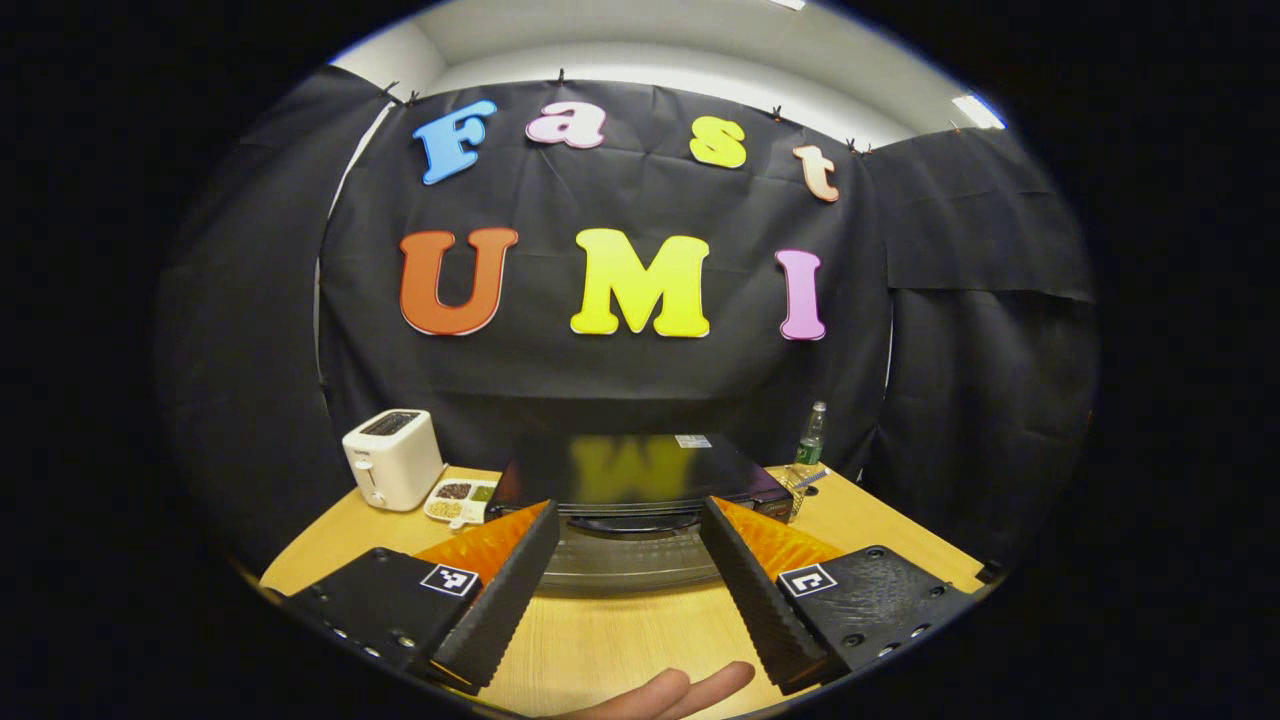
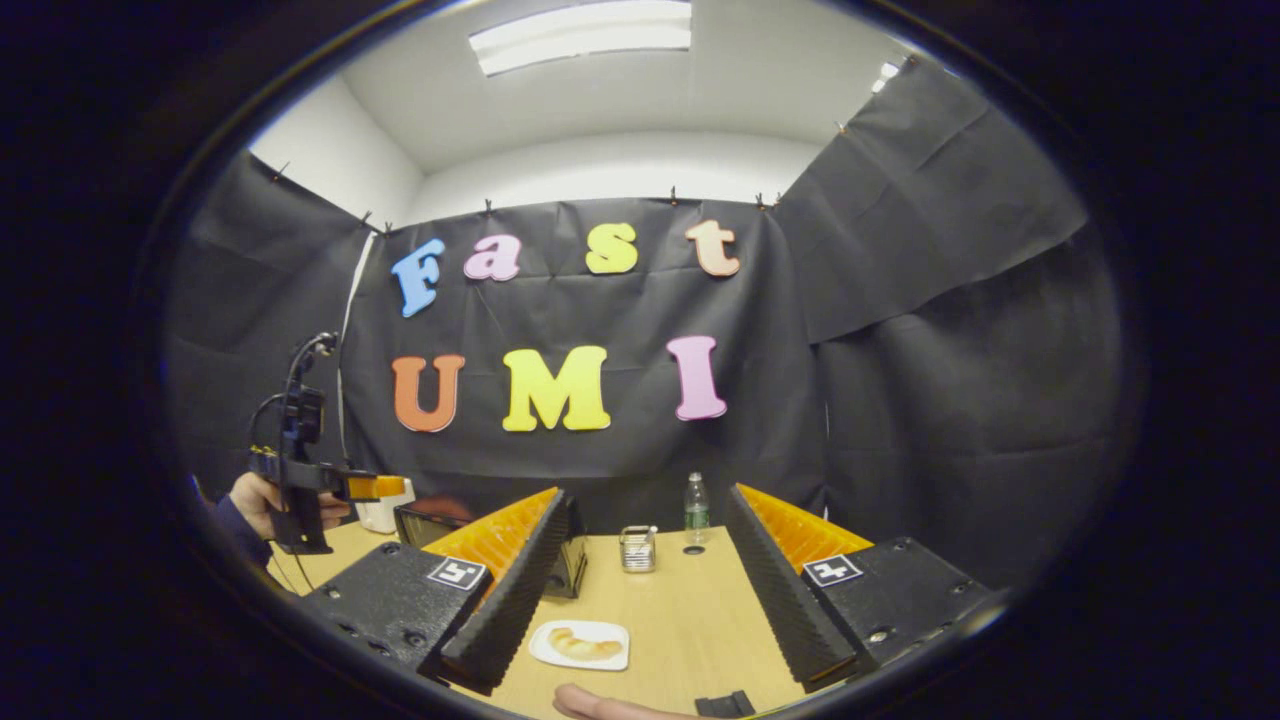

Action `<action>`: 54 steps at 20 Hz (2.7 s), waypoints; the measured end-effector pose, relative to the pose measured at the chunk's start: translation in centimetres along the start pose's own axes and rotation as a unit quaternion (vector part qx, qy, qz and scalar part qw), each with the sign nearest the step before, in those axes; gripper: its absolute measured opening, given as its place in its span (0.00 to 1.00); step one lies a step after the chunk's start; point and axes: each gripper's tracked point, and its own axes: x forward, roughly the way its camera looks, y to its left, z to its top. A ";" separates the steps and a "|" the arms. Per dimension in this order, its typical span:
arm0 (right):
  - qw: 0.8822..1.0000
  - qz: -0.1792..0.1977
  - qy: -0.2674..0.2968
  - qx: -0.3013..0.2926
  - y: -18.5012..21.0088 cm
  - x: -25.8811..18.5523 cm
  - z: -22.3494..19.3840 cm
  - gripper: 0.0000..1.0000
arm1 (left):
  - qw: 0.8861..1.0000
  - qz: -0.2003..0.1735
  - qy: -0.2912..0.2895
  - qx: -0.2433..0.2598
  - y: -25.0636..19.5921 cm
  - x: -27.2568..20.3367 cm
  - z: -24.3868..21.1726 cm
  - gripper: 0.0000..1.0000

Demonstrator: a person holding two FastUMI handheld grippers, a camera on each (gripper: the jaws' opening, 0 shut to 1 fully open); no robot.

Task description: Open the electric oven with the left hand, put the food in, and close the electric oven.

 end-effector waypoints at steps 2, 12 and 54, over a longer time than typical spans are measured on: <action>1.000 0.006 0.002 0.005 -0.8 0.6 -0.8 0.99 | 1.000 -0.006 0.009 0.004 -0.5 2.7 -0.6 0.93; 0.999 0.007 0.004 -0.031 -2.7 1.8 -3.4 0.99 | 0.997 0.018 0.070 0.021 -1.2 11.4 -5.7 0.95; 0.994 0.000 0.105 -0.001 1.0 1.6 -8.4 0.96 | 0.990 0.015 0.139 0.015 -3.0 -0.4 -23.2 1.00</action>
